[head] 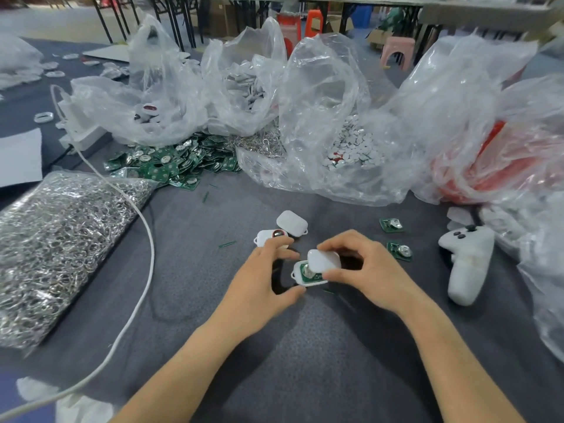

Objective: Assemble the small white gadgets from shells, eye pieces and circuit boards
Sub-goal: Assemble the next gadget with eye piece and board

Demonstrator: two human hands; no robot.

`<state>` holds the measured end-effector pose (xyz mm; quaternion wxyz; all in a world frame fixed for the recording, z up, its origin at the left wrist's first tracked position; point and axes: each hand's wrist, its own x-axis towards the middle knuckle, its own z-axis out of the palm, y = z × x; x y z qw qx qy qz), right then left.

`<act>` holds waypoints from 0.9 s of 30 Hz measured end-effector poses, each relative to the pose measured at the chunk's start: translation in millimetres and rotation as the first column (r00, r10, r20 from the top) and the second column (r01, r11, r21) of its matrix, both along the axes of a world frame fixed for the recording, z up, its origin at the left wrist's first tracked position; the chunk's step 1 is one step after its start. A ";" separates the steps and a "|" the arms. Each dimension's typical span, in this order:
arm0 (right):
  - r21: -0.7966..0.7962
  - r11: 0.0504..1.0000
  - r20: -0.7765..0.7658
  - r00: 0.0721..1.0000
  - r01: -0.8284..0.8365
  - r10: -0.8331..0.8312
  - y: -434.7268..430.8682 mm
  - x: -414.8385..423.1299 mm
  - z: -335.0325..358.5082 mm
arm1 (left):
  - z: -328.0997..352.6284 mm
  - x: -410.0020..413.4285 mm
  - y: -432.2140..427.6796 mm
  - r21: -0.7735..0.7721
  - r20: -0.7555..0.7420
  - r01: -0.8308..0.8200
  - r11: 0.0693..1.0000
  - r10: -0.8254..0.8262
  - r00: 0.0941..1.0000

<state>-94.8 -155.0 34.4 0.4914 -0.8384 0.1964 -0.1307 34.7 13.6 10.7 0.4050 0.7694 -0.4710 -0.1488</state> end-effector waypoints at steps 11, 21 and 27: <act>-0.070 0.996 -0.039 0.997 -0.061 0.059 10.8 3.0 -0.4 | 3.5 -4.2 -1.9 0.005 0.070 0.036 0.999 -0.036 0.997; -0.087 0.994 -0.059 0.997 -0.060 0.055 13.8 4.0 0.8 | 4.6 -3.0 -2.8 -0.004 0.102 0.036 0.999 -0.036 0.994; -0.105 0.993 -0.060 0.997 -0.054 0.048 14.3 4.2 2.5 | 6.1 -3.9 -3.8 -0.002 0.103 0.047 0.999 -0.046 0.994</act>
